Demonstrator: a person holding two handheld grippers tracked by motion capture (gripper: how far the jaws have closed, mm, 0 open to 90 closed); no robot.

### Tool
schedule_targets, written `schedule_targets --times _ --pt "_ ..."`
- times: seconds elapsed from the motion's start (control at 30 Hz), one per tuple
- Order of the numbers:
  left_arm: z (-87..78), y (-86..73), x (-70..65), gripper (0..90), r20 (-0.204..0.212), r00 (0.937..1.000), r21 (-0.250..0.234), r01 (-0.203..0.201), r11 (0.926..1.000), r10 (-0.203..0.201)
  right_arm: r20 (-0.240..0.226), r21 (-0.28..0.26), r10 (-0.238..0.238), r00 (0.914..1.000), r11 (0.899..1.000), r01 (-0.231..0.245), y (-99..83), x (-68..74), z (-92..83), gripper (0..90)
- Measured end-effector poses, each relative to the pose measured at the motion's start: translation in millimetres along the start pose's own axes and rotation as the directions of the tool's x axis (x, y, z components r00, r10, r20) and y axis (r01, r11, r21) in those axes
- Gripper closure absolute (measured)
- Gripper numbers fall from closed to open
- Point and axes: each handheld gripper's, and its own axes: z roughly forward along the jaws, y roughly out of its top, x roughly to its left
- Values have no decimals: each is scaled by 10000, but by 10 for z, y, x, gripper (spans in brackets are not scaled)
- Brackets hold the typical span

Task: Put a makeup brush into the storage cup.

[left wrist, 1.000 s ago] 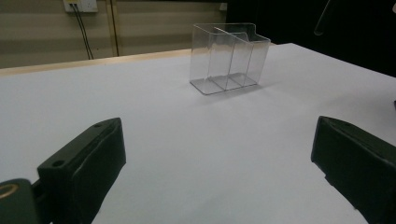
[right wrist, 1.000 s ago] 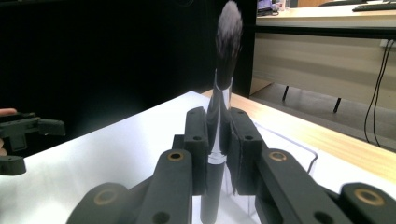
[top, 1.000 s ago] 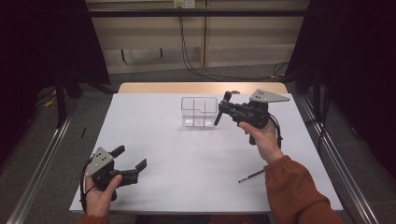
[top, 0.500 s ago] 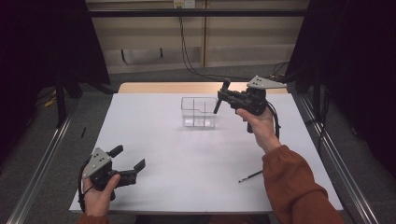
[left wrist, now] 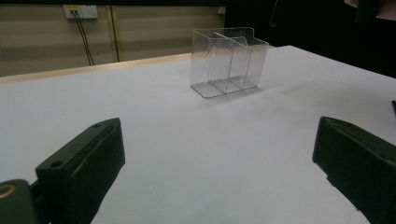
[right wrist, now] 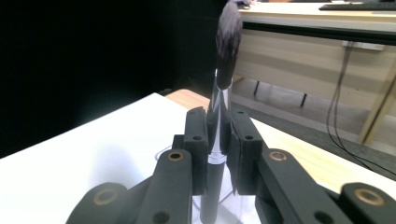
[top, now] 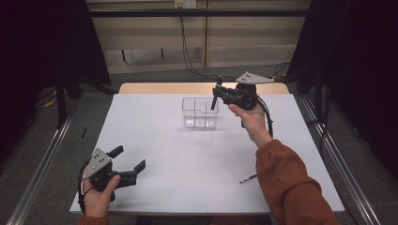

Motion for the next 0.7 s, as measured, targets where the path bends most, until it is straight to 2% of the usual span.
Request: schedule_targets --times 0.07,0.27,0.37,0.7 --pt "-2 2 -2 25 66 10000 -48 56 10000 -55 155 47 47 9999 10000 -48 -9 -16 55 800" --pt "0 5 -9 27 69 9998 82 -180 9998 180 441 202 94 9990 9997 -103 -40 -68 198 800" --pt "-5 11 -4 27 56 9996 63 -270 9996 270 477 266 261 9985 9993 -274 -87 -112 243 799" --pt "-2 11 -7 27 53 9994 92 -345 9994 344 527 496 220 9984 9985 -246 -170 -157 297 800"
